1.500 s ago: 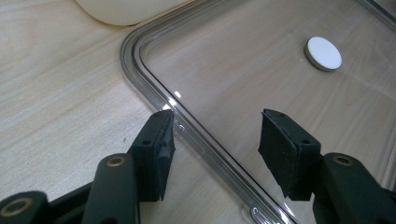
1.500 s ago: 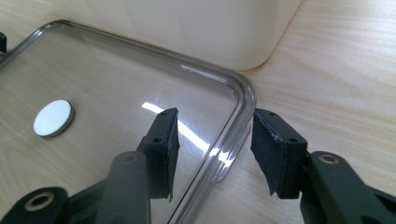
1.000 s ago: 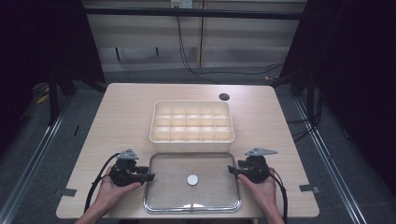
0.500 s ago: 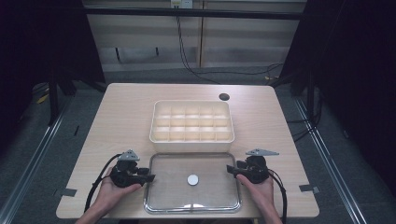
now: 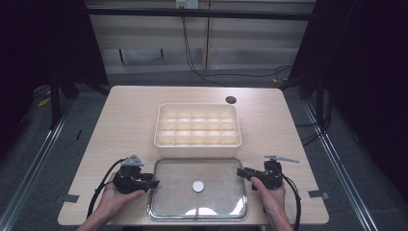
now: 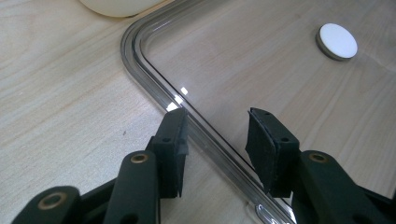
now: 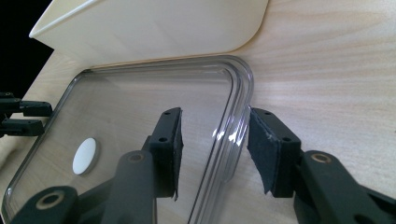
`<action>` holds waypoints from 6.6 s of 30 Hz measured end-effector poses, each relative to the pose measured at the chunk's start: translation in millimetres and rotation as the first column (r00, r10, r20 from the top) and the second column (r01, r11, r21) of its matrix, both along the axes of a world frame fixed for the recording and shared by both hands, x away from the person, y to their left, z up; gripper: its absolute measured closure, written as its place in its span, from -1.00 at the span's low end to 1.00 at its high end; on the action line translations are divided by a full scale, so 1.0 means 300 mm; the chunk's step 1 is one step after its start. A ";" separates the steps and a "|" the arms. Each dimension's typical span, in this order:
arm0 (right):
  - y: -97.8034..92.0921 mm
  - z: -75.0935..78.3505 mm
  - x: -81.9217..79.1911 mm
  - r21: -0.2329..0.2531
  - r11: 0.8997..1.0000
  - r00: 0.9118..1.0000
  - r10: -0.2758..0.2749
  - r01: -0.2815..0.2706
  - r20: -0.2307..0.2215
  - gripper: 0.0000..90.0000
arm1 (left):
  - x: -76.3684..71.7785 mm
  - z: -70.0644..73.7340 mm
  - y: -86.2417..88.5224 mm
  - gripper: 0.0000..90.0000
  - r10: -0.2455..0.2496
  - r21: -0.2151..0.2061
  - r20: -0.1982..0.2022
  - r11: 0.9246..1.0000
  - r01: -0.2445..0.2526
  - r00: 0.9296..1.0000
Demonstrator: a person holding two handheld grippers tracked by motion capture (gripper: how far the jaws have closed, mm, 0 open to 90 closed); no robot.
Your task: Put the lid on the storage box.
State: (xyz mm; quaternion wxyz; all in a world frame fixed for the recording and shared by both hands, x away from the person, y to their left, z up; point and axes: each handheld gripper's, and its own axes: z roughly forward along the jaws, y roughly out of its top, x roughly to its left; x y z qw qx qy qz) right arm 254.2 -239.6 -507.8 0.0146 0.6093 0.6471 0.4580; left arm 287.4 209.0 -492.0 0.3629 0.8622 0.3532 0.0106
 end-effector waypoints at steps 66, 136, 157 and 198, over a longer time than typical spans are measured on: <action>-0.021 0.040 -0.009 0.195 0.973 0.990 0.111 -0.125 0.083 0.60 | 0.007 -0.005 0.015 -0.17 0.016 -0.069 -0.058 0.997 -0.020 0.998; 0.001 0.150 -0.033 0.080 0.992 0.969 0.077 -0.098 0.235 0.61 | 0.003 0.112 0.060 0.38 0.034 -0.287 0.055 0.958 -0.016 0.998; 0.006 0.182 -0.042 0.079 0.991 0.953 0.081 -0.109 0.292 0.64 | 0.003 0.146 0.073 0.49 0.061 -0.330 0.087 0.943 -0.029 0.994; 0.017 0.313 0.057 0.071 0.994 0.940 0.057 -0.086 0.337 0.62 | 0.095 0.287 0.078 0.54 0.107 -0.370 0.116 0.927 -0.057 0.987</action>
